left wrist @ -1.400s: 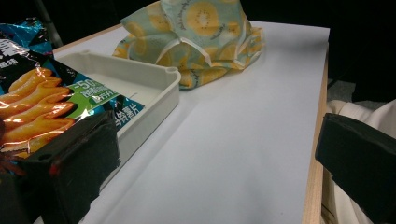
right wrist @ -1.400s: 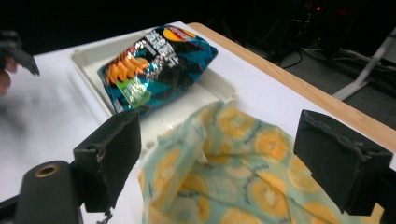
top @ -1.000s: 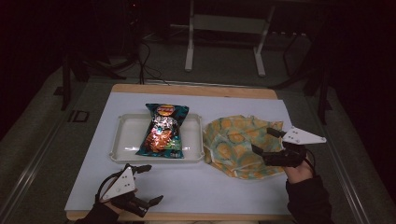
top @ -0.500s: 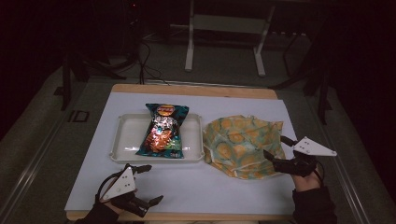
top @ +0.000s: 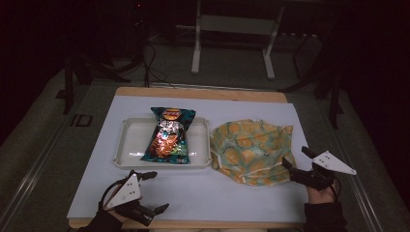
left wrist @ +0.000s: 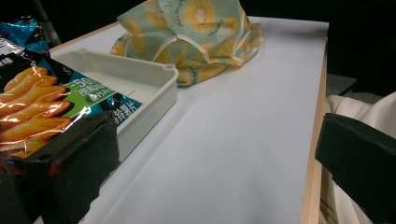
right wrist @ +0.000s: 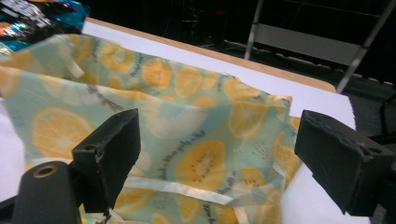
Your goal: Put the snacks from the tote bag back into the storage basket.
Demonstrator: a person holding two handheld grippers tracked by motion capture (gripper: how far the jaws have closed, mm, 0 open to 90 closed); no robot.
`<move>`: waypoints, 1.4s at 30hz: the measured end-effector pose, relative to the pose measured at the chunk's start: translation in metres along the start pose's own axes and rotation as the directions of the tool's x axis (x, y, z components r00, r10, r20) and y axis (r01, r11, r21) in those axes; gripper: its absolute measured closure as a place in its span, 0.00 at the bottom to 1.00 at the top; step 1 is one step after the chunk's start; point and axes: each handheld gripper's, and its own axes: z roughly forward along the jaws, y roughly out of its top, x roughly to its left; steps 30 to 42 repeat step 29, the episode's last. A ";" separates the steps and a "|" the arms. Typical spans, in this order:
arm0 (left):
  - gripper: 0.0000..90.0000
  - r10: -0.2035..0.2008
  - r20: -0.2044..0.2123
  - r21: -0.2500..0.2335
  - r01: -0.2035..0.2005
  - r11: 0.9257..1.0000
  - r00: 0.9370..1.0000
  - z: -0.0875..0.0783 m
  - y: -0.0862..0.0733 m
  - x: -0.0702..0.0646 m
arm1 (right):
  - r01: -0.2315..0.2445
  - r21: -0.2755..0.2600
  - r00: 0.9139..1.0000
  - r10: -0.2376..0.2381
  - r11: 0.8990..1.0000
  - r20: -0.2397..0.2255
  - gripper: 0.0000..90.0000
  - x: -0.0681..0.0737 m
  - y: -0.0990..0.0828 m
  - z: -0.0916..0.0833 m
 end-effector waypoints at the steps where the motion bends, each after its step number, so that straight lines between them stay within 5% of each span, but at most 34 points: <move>1: 0.00 0.000 0.001 0.000 0.000 1.000 1.000 0.000 0.000 0.000 | -0.002 0.002 1.000 0.002 1.000 0.004 0.16 -0.001 -0.001 0.001; 13: 0.00 -0.004 0.003 0.002 0.004 1.000 1.000 0.000 -0.001 0.001 | 0.001 -0.002 0.999 -0.001 1.000 0.046 0.16 -0.004 -0.012 0.007; 42: 0.00 -0.005 0.000 0.001 0.005 1.000 1.000 0.000 -0.001 0.001 | -0.004 0.012 0.999 0.004 1.000 0.036 0.16 -0.003 -0.014 0.010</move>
